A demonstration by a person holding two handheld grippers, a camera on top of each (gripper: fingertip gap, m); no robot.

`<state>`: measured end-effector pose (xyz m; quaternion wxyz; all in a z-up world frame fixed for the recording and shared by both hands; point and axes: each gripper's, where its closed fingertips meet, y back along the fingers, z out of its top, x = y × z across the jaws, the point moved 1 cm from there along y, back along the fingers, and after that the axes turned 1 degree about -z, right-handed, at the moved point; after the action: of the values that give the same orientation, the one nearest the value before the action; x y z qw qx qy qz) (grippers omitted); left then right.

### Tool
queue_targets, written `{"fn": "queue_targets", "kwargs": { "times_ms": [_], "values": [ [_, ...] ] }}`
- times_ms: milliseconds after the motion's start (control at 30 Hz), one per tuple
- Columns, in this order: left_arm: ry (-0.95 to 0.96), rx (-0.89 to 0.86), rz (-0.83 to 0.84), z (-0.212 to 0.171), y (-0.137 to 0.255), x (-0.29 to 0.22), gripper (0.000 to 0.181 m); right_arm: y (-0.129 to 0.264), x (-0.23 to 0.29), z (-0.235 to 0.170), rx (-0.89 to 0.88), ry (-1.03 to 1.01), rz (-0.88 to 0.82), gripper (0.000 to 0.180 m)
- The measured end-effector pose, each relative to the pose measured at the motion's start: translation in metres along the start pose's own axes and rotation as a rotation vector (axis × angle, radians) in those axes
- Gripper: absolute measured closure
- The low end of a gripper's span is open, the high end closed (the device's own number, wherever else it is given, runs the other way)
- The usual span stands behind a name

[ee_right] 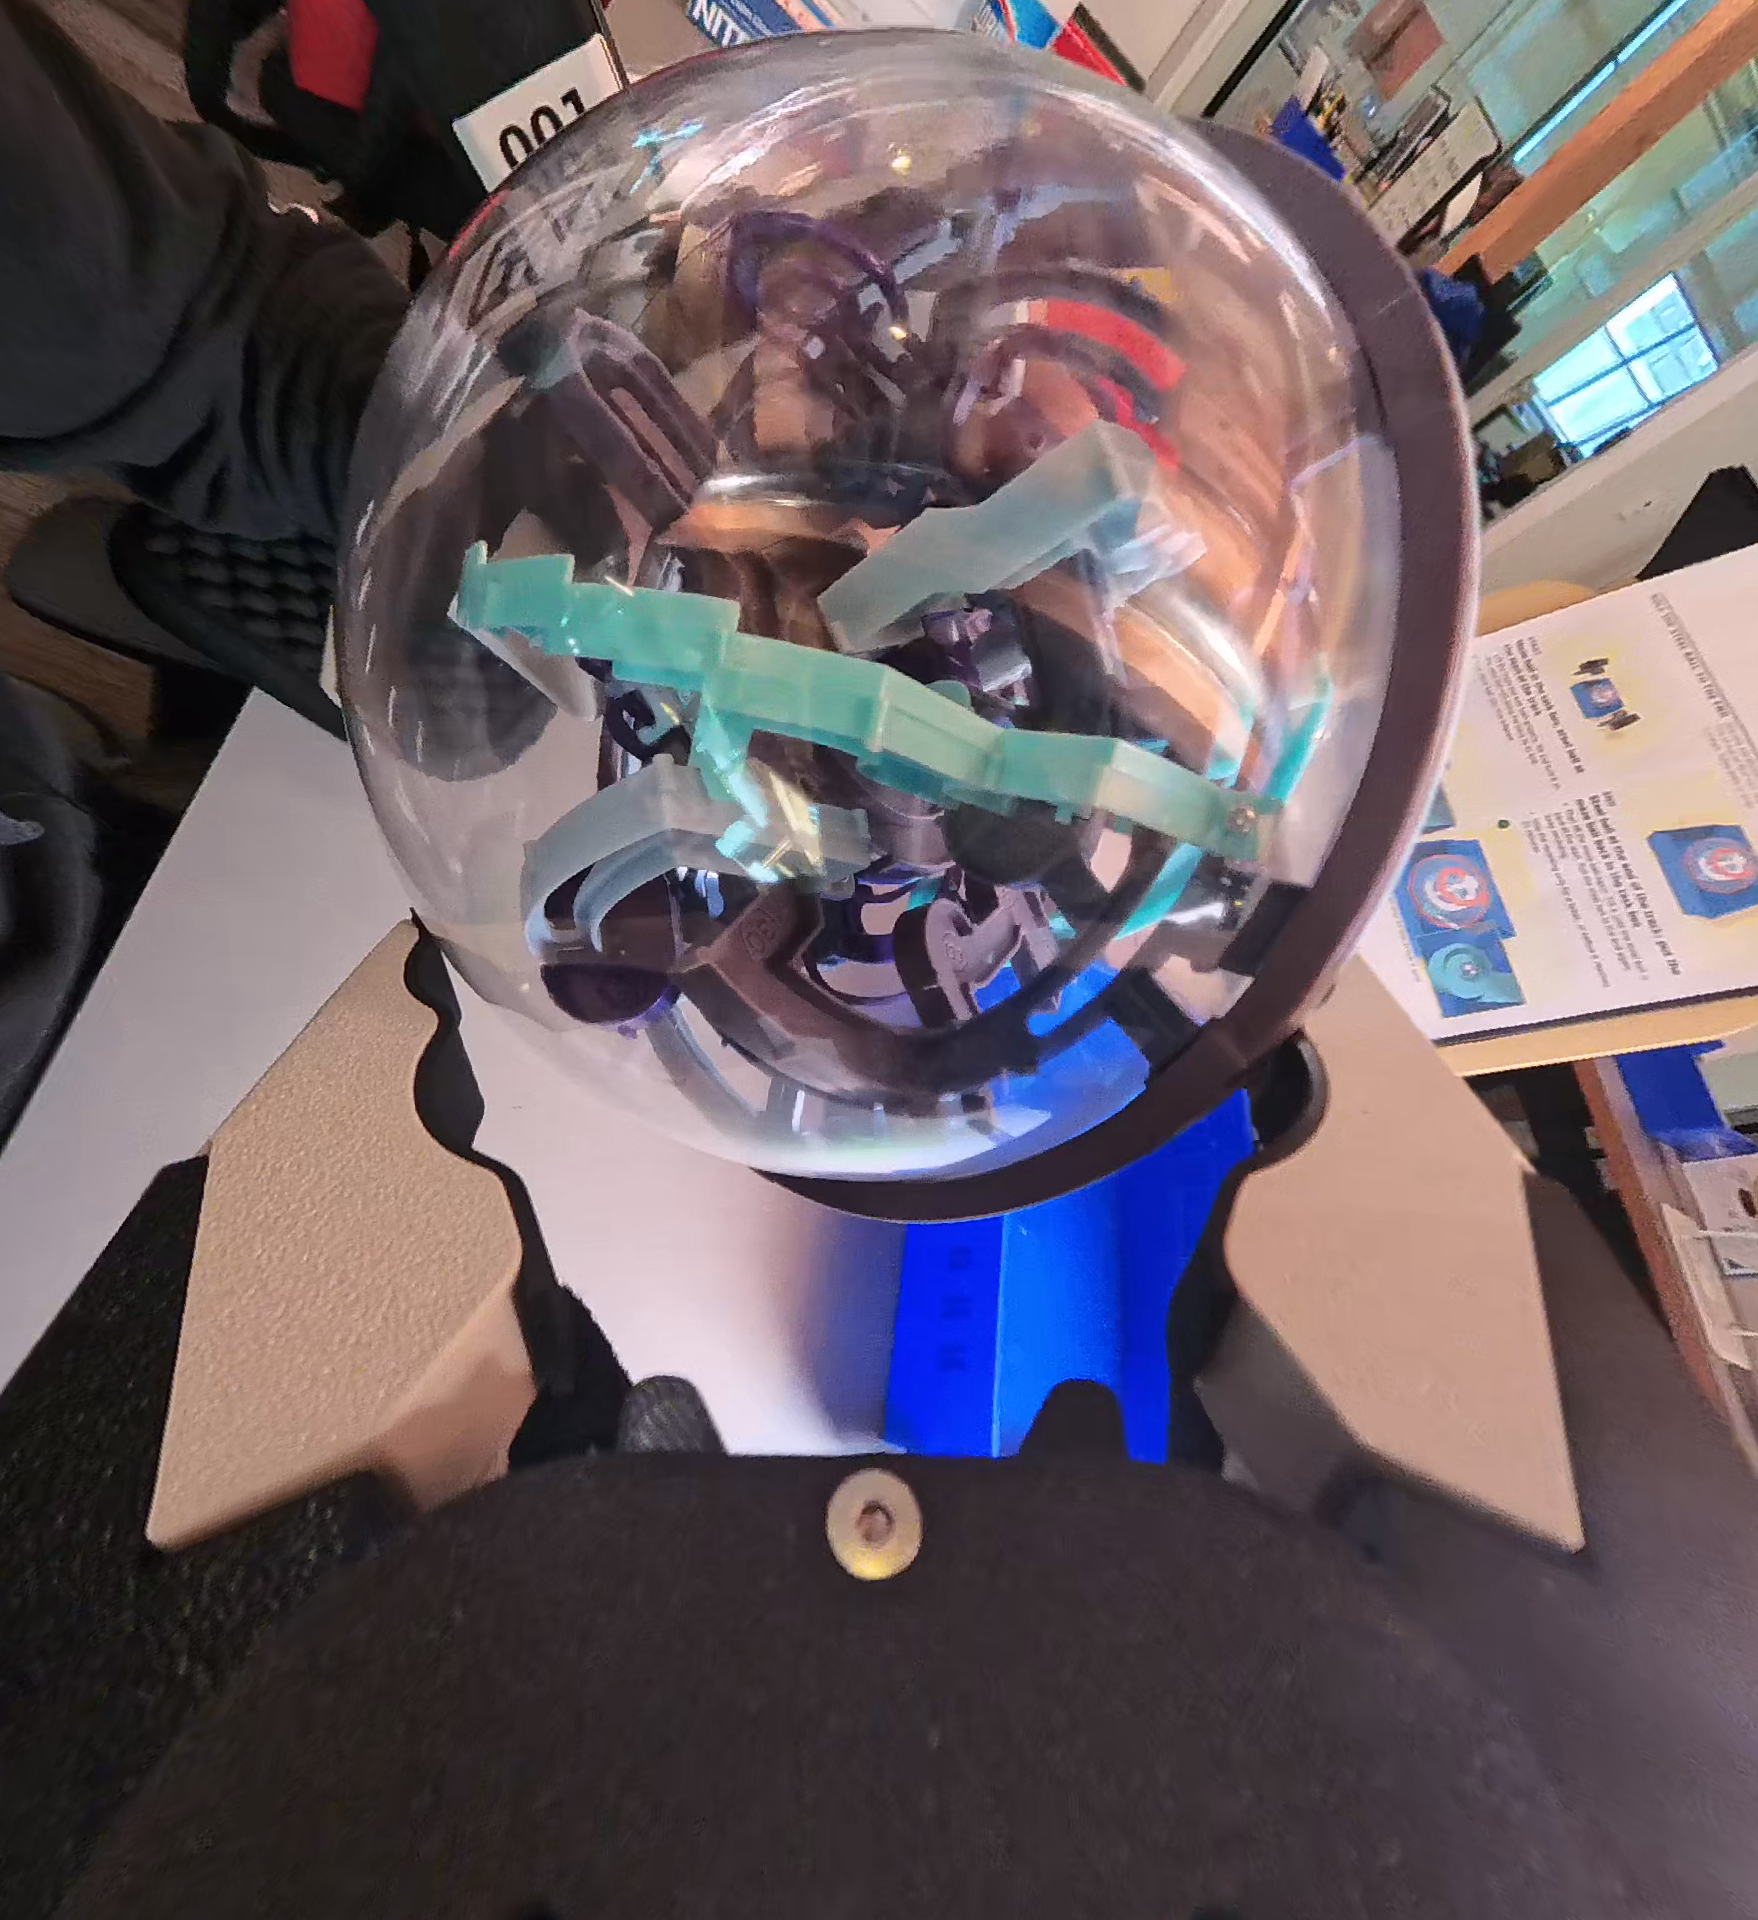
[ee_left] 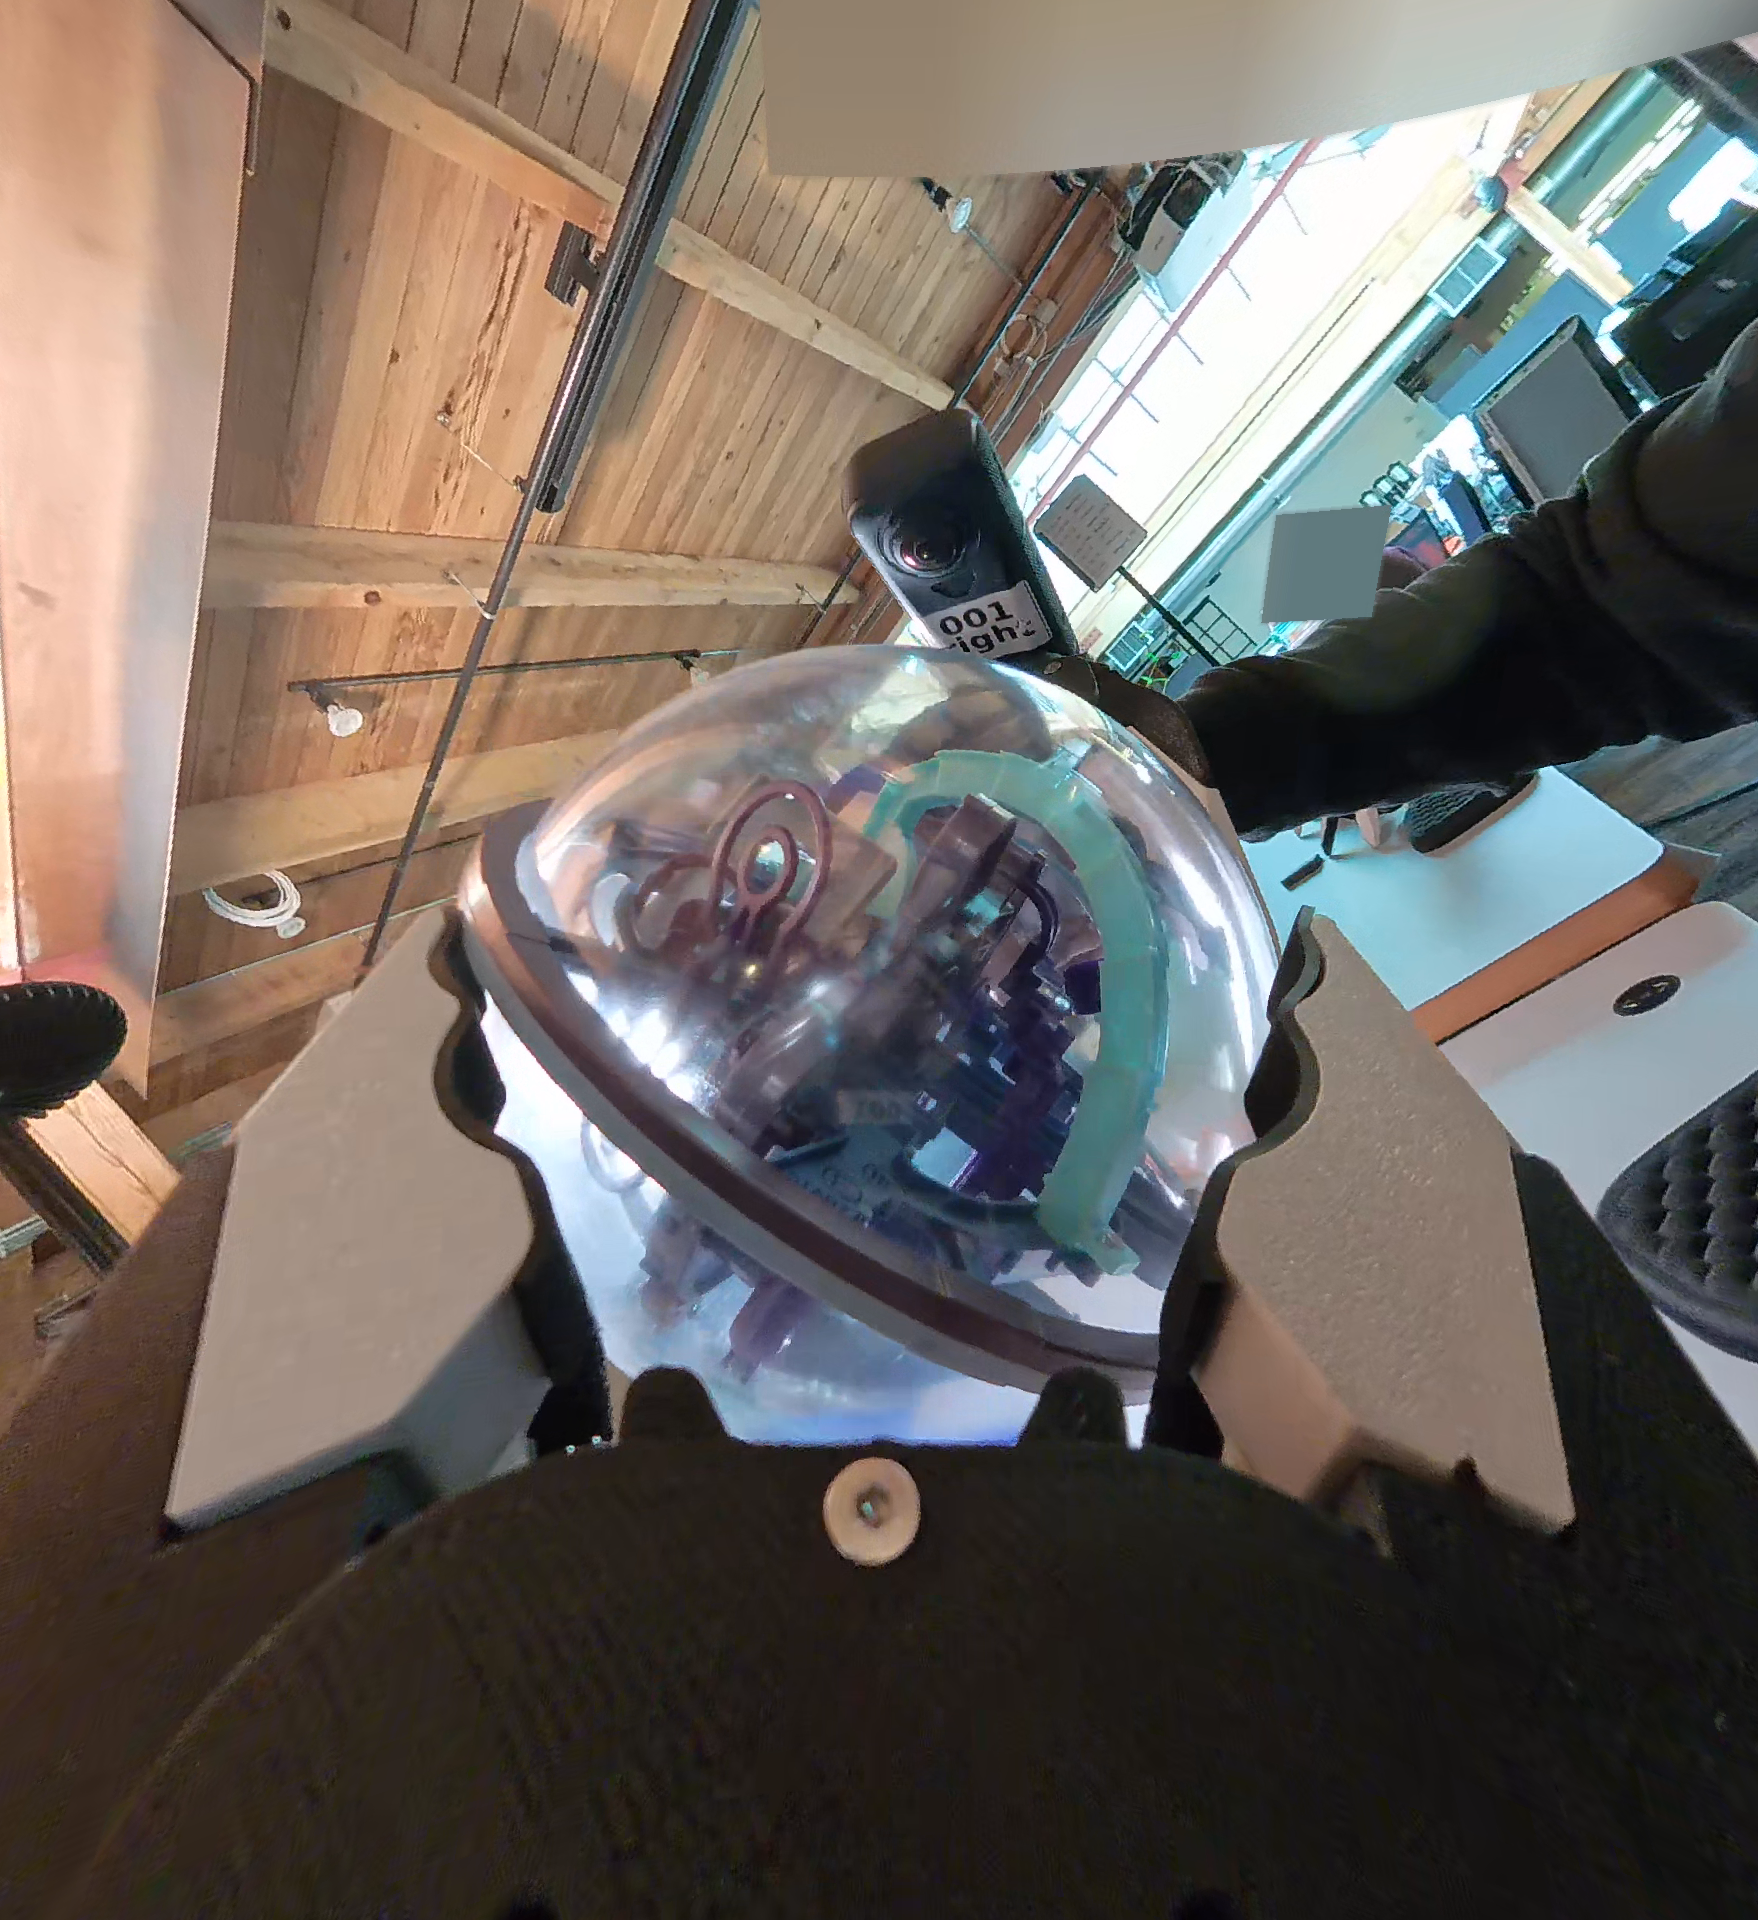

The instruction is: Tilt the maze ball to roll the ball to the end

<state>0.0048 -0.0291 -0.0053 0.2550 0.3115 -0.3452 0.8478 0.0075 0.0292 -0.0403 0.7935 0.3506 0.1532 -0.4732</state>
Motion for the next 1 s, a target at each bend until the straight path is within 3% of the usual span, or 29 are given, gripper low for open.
{"fn": "queue_targets", "kwargs": {
  "times_ms": [367, 1000],
  "values": [
    [0.049, -0.005, 0.013, -0.015, 0.005, -0.003, 0.034, -0.005, 0.002, -0.013, 0.04, -0.039, 0.02, 0.028],
    [-0.206, -0.053, -0.069, 0.018, -0.005, 0.011, 0.034, 0.011, -0.017, 0.022, 0.029, 0.165, -0.125, 0.03]
  ]
}}
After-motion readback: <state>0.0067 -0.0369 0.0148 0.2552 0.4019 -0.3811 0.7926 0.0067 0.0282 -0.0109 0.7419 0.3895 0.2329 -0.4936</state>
